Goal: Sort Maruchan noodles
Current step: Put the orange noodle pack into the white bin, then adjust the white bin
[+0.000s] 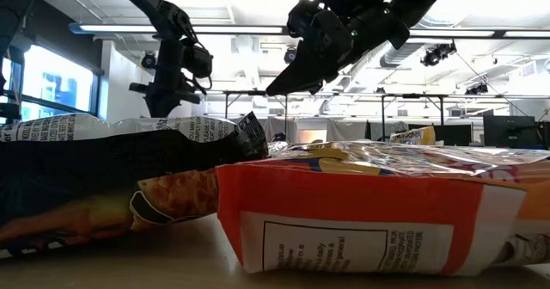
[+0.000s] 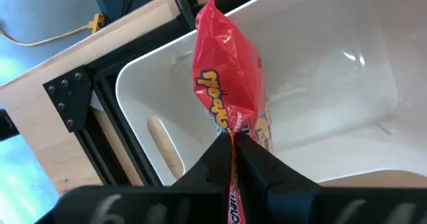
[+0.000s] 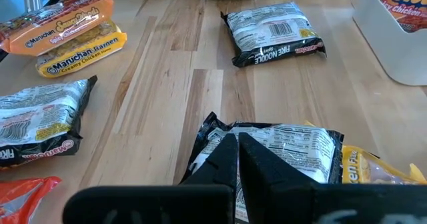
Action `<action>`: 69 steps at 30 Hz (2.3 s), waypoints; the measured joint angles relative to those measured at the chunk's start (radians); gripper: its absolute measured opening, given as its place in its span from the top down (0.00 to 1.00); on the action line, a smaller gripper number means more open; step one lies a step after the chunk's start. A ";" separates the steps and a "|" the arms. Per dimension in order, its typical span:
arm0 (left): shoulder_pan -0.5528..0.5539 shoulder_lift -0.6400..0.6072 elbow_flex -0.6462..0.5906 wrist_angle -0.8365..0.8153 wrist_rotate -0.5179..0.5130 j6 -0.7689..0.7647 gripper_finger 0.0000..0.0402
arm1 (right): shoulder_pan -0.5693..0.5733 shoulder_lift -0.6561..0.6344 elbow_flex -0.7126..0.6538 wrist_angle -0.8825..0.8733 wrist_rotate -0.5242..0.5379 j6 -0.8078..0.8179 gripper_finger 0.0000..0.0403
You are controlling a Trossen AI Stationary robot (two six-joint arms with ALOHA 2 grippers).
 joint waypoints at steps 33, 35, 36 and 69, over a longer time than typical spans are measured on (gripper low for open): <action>0.021 -0.046 -0.087 -0.005 -0.152 -0.044 0.96 | 0.000 0.000 0.000 -0.015 0.000 -0.015 1.00; 0.021 -0.056 -0.087 -0.005 -0.152 -0.030 0.93 | 0.000 0.000 0.000 -0.015 0.000 -0.015 1.00; 0.021 -0.061 -0.087 -0.005 -0.153 -0.018 0.91 | 0.000 0.000 0.000 -0.015 0.000 -0.015 1.00; -0.083 -0.225 -0.383 0.537 0.323 0.212 1.00 | 0.000 0.000 0.000 -0.092 0.075 -0.015 1.00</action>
